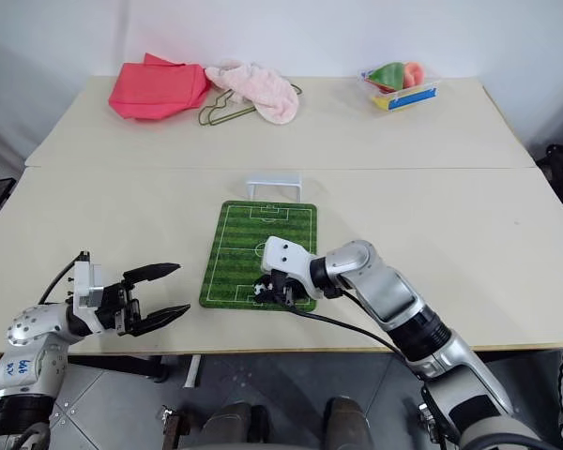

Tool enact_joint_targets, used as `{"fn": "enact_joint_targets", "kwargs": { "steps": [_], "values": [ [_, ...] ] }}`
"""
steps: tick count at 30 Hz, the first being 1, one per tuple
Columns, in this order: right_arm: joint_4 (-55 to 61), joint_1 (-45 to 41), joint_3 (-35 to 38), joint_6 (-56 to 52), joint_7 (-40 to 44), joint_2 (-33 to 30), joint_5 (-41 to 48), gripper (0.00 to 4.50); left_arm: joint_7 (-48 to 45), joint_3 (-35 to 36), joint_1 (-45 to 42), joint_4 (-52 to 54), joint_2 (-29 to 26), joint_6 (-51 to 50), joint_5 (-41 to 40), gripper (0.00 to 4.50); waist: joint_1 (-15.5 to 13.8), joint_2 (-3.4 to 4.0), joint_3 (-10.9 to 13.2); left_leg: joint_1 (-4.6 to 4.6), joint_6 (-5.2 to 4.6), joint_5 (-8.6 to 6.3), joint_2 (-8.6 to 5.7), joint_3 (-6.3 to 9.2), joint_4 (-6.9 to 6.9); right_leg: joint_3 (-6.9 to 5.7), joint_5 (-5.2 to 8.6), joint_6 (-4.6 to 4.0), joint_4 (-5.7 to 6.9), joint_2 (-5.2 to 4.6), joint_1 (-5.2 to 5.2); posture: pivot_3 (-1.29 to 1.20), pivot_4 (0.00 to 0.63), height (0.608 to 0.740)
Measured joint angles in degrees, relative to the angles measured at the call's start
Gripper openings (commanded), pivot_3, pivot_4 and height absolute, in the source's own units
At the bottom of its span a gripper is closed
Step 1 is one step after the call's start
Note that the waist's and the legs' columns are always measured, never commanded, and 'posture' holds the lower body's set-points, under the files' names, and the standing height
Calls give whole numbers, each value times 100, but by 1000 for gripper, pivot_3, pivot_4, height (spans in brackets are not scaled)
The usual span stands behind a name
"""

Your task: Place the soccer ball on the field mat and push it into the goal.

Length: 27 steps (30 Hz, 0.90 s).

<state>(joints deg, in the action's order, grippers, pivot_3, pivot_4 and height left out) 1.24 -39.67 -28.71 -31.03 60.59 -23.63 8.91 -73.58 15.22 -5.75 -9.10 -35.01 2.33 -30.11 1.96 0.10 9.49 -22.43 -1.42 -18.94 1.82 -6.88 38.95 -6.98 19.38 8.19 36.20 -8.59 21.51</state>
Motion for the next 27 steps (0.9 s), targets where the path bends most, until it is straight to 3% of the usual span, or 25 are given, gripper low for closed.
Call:
{"fn": "enact_joint_targets", "kwargs": {
  "steps": [10, 16, 27],
  "values": [
    [-629, -145, -24, 423, 178, 271, -182, 845, 139, 17, 355, 194, -5, 133, 2, 4500, -13, -2, 1, 0, 2, -1, 7, 3, 2, 0, 0, 0, 1, -4, -1, 0, 150, 740],
    [-765, -145, -24, 547, 262, 303, -248, 2759, 256, 14, 355, 219, -5, 144, 4, 4500, -12, -2, 1, 1, 2, -1, 6, 3, 1, -1, 0, 0, 2, -3, -1, 0, 150, 740],
    [-681, -148, 15, 518, 286, 309, -257, 2759, 350, -70, 105, 201, 12, 144, 14, 4500, -13, -2, 1, 0, 2, -1, 6, 3, 1, -1, 0, 0, 2, -3, -1, 0, 150, 740]
  ]
}}
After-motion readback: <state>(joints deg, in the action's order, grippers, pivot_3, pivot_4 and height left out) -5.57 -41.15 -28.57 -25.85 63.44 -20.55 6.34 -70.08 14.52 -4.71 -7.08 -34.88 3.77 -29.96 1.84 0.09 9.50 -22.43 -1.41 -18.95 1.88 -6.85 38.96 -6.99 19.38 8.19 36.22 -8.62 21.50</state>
